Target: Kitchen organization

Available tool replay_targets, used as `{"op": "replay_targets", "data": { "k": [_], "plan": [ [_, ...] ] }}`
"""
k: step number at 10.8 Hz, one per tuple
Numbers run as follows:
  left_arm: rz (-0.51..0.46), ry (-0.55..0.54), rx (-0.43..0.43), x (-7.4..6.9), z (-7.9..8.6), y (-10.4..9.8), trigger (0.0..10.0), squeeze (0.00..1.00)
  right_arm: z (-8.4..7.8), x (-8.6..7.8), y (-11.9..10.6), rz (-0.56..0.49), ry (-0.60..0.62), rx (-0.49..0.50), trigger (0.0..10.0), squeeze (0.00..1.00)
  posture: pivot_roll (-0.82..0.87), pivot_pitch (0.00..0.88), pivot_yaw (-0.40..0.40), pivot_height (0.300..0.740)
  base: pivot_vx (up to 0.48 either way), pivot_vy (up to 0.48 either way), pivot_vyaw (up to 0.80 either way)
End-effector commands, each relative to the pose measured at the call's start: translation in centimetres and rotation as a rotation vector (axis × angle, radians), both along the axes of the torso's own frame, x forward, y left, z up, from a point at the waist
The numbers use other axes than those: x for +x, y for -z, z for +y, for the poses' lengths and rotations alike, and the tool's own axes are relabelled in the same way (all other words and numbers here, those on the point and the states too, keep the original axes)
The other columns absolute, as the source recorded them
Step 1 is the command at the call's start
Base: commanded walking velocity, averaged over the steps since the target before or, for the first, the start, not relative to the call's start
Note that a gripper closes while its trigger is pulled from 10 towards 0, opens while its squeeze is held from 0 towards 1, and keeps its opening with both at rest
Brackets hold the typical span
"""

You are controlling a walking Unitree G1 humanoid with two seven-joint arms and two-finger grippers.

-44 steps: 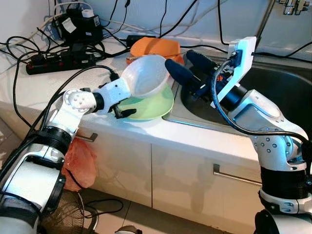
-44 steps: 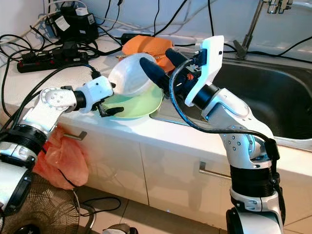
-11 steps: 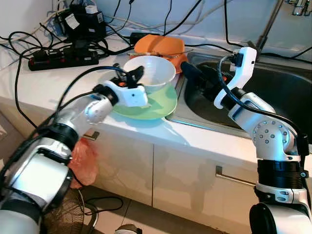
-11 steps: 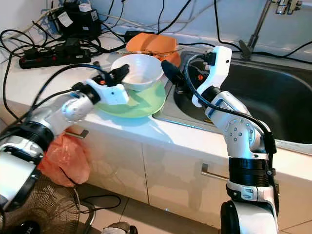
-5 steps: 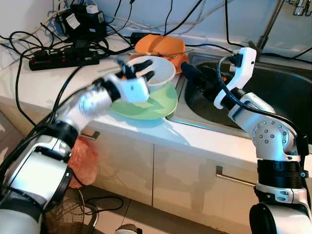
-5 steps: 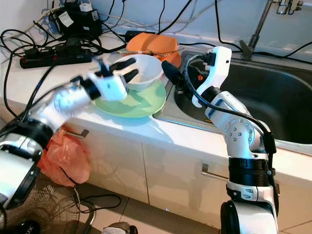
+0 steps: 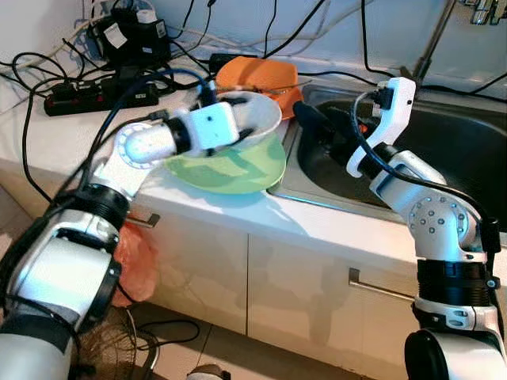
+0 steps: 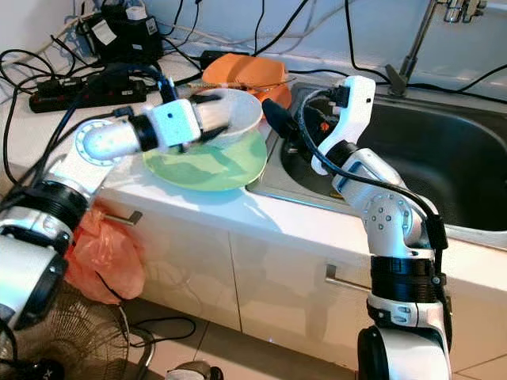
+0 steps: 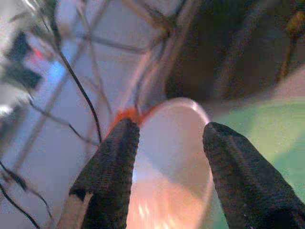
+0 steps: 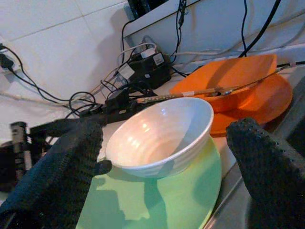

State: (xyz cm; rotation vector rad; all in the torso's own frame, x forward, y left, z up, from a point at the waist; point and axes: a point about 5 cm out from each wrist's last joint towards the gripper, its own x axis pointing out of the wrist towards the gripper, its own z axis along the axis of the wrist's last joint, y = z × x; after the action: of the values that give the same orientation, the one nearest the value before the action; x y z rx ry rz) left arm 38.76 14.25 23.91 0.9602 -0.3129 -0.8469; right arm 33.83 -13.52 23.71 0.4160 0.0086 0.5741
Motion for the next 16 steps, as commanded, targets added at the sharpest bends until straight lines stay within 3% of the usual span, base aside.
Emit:
{"op": "replay_targets", "data": {
  "k": [1,3,5,7,11,12,13,16],
  "plan": [
    [0.024,-0.039,-0.019,0.4,0.9,-1.1,10.0,1.0,0.1,-0.2,0.0,-0.001,-0.007,-0.005,10.0,0.0,0.21,0.001,0.033,0.74,0.0,0.0,0.0],
    [0.075,-0.095,-0.024,0.8,1.7,-0.8,10.0,1.0,0.8,-1.0,0.1,-0.003,-0.094,-0.009,10.0,0.0,0.2,0.005,0.036,0.74,0.0,0.0,0.0],
    [0.123,-0.11,-0.028,0.9,1.8,-0.1,10.0,1.0,1.1,-2.2,1.3,0.033,-0.205,-0.096,10.0,0.0,0.2,0.009,0.036,0.74,0.0,0.0,0.0],
    [0.157,-0.11,-0.043,0.8,1.6,0.6,10.0,1.0,1.1,-2.9,2.1,0.064,-0.269,-0.161,10.0,0.0,0.2,0.014,0.03,0.74,0.0,0.0,0.0],
    [0.196,-0.11,-0.019,0.9,0.8,1.6,10.0,1.0,1.7,-4.8,2.4,0.075,-0.422,-0.2,10.0,0.0,0.18,0.023,0.033,0.74,0.0,0.0,0.0],
    [0.212,-0.119,0.015,0.9,0.8,2.2,10.0,0.85,1.8,-4.9,2.5,0.075,-0.427,-0.2,10.0,0.0,0.18,0.023,0.033,0.74,0.0,0.0,0.0],
    [0.211,-0.137,0.047,0.9,0.9,2.5,10.0,0.0,1.9,-5.1,2.5,0.074,-0.437,-0.201,10.0,0.0,0.17,0.034,0.028,0.74,0.0,0.0,0.0],
    [0.225,-0.189,0.061,1.2,0.9,2.9,10.0,0.0,2.3,-5.9,2.4,0.072,-0.484,-0.2,10.0,0.0,0.16,0.049,0.023,0.74,0.0,0.0,0.0]
  ]
}}
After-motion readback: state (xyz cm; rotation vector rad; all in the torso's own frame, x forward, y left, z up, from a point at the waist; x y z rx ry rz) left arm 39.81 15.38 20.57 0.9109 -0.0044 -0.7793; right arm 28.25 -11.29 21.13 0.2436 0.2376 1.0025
